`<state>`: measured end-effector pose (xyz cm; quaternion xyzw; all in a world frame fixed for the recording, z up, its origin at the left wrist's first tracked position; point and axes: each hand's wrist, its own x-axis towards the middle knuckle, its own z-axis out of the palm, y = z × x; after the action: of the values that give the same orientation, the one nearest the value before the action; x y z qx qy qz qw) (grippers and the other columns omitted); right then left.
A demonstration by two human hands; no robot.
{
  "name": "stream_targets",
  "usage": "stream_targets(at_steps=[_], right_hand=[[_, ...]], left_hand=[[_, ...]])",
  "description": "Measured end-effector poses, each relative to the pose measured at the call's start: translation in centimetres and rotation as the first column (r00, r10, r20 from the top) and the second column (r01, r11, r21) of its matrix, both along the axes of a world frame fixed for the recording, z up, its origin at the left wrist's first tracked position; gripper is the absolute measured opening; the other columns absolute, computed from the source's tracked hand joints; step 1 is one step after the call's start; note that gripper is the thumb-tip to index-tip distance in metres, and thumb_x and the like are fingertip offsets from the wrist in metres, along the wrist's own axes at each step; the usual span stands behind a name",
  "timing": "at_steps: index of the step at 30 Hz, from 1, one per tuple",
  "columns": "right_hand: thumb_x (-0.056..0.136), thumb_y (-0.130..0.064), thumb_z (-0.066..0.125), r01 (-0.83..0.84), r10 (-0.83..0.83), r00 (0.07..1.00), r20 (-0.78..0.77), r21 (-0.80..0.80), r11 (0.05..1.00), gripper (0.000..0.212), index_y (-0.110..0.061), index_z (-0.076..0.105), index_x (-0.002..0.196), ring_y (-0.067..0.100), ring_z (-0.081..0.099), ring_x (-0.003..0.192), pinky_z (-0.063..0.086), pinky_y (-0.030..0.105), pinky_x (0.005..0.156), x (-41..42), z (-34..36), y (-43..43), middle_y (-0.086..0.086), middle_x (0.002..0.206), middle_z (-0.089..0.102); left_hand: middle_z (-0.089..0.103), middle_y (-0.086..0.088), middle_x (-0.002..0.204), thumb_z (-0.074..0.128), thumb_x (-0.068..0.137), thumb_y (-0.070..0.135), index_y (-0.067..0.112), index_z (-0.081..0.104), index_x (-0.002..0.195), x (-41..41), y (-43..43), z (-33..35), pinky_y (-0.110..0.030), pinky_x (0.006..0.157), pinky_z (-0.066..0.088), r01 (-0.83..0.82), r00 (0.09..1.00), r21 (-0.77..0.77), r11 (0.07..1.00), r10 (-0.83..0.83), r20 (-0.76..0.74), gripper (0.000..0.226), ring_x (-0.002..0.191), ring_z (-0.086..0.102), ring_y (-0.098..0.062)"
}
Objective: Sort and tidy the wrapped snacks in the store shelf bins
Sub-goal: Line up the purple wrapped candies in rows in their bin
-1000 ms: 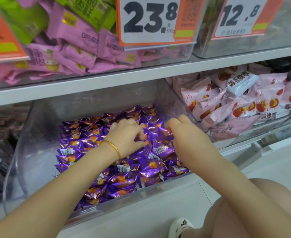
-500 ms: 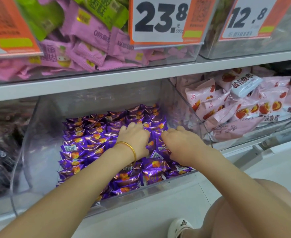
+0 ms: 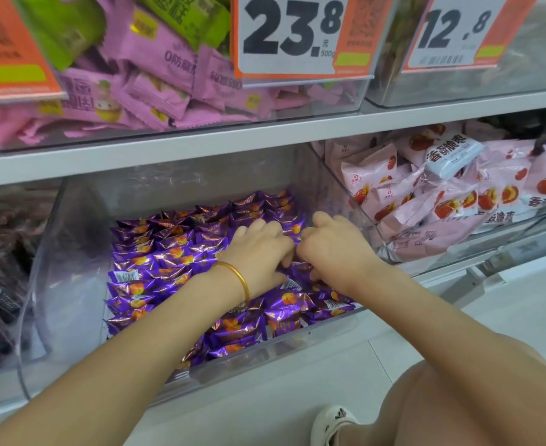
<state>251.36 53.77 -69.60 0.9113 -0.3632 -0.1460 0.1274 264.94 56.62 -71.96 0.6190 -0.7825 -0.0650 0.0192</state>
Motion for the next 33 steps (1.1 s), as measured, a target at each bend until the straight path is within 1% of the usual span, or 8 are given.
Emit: stream_targets(at_steps=[4,7,18,23,26,29,31,33], right_hand=[[0.087,-0.011,0.061,0.087,-0.087,0.996,0.011,0.039,0.995,0.023,-0.012,0.057,0.11,0.03,0.06,0.099,0.038,0.032,0.062,0.1,-0.4,0.4,0.007,0.117,0.051],[0.086,-0.009,0.062,0.151,-0.155,0.987,0.048,0.077,0.986,0.023,-0.009,0.056,0.108,0.033,0.06,0.097,0.04,0.034,0.063,0.1,-0.6,0.5,0.01,0.114,0.051],[0.082,0.003,0.06,0.294,-0.328,0.926,0.188,0.187,0.937,0.042,-0.006,0.042,0.118,0.032,0.059,0.101,0.037,0.032,0.063,0.0,-1.1,1.2,0.013,0.117,0.047],[0.081,0.012,0.052,0.295,-0.33,0.932,0.148,0.217,0.931,0.031,-0.006,0.052,0.105,0.03,0.06,0.086,0.039,0.03,0.063,0.0,-0.5,1.5,0.013,0.116,0.041],[0.08,0.011,0.053,0.294,-0.326,0.94,0.095,0.253,0.922,0.026,-0.011,0.049,0.092,0.019,0.045,0.061,0.039,0.027,0.065,0.0,0.0,1.5,0.014,0.117,0.041],[0.08,0.009,0.056,0.293,-0.317,0.947,0.058,0.254,0.922,0.024,-0.012,0.044,0.085,0.018,0.045,0.063,0.039,0.027,0.067,-0.2,0.2,1.5,0.014,0.121,0.039],[0.08,0.009,0.055,0.307,-0.328,0.944,0.039,0.26,0.915,0.017,-0.007,0.051,0.084,0.019,0.042,0.064,0.039,0.028,0.067,-0.2,0.4,1.7,0.014,0.123,0.036],[0.08,0.009,0.054,0.305,-0.329,0.943,0.055,0.258,0.917,0.023,-0.007,0.042,0.069,0.017,0.037,0.056,0.039,0.028,0.067,-0.4,0.2,1.7,0.014,0.123,0.035]], left_hand=[[0.042,0.0,0.116,0.059,0.087,0.034,0.032,0.061,0.116,0.0,-0.1,-0.2,-0.036,0.095,0.028,0.111,0.992,0.088,0.99,-0.115,0.041,0.029,0.117,0.032,-0.022],[0.043,0.0,0.115,0.059,0.088,0.034,0.034,0.06,0.118,0.2,-0.4,-0.4,-0.035,0.094,0.029,0.128,0.988,0.117,0.985,-0.137,0.07,0.03,0.116,0.032,-0.021],[0.054,0.006,0.092,0.058,0.085,0.013,0.018,0.061,0.08,0.3,-0.2,-1.1,-0.027,0.079,0.026,0.154,0.987,0.093,0.984,-0.15,-0.053,0.008,0.096,0.038,-0.016],[0.067,0.002,0.091,0.059,0.081,0.009,0.027,0.036,0.06,1.3,0.1,-0.8,-0.025,0.078,0.03,0.09,0.983,0.106,0.99,-0.072,-0.167,0.036,0.094,0.046,-0.017],[0.064,0.001,0.09,0.059,0.079,0.007,0.025,0.043,0.067,1.3,0.5,-0.7,-0.027,0.076,0.037,0.046,0.973,0.1,0.994,-0.021,-0.229,0.027,0.093,0.044,-0.017],[0.053,0.006,0.084,0.063,0.081,0.017,0.018,0.055,0.088,1.0,0.5,-0.5,-0.027,0.074,0.035,0.074,0.972,0.091,0.993,-0.051,-0.23,0.01,0.088,0.042,-0.015],[0.051,0.007,0.084,0.064,0.084,0.023,0.021,0.053,0.086,0.8,0.4,-0.5,-0.026,0.076,0.032,0.096,0.981,0.091,0.991,-0.079,-0.176,0.011,0.089,0.044,-0.016],[0.049,0.007,0.083,0.063,0.084,0.021,0.022,0.046,0.077,0.5,0.5,-0.5,-0.027,0.078,0.032,0.075,0.989,0.085,0.994,-0.064,-0.13,0.018,0.094,0.047,-0.019]])
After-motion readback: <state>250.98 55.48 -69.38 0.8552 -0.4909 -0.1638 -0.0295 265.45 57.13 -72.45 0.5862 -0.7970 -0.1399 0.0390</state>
